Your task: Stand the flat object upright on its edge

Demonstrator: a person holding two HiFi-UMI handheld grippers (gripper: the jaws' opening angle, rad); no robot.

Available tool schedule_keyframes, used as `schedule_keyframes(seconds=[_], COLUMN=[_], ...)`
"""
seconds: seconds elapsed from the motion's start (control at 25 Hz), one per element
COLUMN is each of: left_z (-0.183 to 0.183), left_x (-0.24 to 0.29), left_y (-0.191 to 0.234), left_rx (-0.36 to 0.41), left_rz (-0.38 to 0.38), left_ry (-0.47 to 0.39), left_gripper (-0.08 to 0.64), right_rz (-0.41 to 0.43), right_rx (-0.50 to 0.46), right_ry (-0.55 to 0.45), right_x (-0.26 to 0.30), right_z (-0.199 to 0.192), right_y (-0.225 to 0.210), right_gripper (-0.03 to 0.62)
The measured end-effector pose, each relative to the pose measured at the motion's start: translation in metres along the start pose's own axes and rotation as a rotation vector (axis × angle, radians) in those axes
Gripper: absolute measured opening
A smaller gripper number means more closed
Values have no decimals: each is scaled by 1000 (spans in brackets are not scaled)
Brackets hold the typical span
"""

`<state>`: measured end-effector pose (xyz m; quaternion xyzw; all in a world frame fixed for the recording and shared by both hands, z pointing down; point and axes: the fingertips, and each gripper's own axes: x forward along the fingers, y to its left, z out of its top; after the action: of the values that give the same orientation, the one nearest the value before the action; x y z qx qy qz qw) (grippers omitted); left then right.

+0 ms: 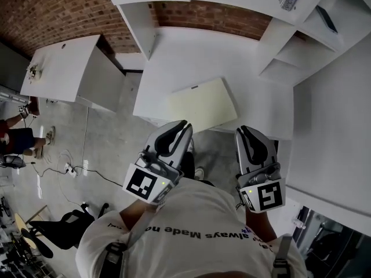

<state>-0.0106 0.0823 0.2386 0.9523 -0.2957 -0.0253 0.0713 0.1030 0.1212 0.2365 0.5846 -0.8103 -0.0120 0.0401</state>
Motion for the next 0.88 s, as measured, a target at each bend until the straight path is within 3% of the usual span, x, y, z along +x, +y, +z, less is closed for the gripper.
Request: schedule_keyframes(seconds=[0.48, 0.88], left_z=[27, 26], left_x=[58, 87], left_y=[114, 150], left_rx=[-9, -21], left_rz=[-7, -37], left_ry=[-21, -7], left_gripper=[41, 41], right_rz=[25, 16], right_rx=[-37, -47], right_ry=[2, -21], right_x=[133, 181], right_z=[20, 22], right_y=[-21, -33], right_gripper=[35, 35])
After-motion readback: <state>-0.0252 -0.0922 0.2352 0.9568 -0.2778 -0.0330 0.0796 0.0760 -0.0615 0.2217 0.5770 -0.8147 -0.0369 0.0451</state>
